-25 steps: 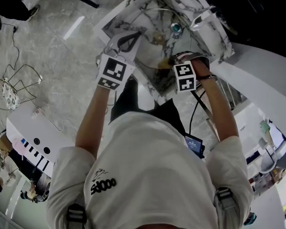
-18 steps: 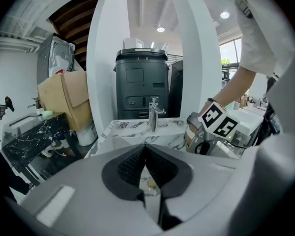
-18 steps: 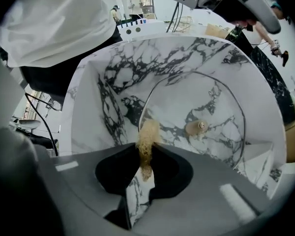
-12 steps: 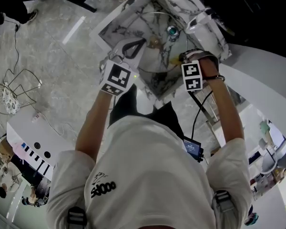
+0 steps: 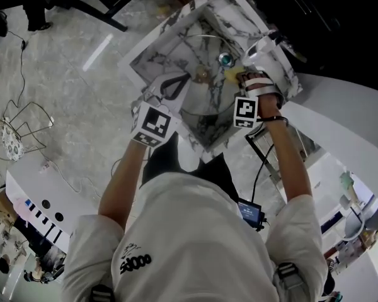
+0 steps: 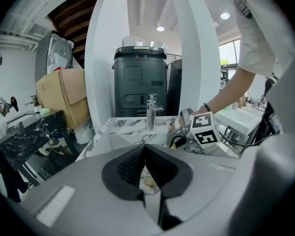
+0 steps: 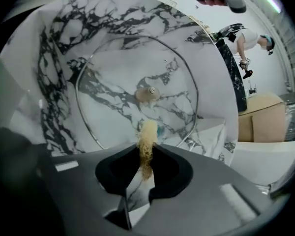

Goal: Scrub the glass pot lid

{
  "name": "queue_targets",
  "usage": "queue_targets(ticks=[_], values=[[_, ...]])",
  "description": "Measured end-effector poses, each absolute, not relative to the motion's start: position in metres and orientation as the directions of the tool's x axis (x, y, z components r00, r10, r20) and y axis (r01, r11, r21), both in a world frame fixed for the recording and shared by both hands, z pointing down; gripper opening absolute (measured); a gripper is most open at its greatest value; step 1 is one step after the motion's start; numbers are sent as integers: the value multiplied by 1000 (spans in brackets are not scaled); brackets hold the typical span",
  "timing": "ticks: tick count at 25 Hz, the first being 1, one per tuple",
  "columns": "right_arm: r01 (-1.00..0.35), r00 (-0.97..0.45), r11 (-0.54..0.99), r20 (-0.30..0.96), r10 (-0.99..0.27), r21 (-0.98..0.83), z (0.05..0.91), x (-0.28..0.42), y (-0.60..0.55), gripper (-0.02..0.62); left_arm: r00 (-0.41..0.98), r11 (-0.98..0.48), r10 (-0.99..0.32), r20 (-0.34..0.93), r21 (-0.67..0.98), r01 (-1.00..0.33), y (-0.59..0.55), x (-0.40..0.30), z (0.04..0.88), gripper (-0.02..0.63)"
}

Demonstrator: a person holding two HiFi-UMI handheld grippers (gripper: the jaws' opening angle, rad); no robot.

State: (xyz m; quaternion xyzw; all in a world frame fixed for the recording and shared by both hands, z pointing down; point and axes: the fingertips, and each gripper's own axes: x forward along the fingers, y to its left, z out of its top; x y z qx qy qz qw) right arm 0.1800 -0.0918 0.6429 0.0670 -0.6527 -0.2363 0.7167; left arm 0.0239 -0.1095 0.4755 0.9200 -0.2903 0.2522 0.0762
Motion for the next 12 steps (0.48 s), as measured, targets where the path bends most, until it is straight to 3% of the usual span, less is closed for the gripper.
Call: queue_targets(ticks=[12], values=[[131, 61, 826, 828, -558, 548, 657, 154, -139, 54, 704, -797, -514, 490, 30, -603, -119, 25, 478, 11]])
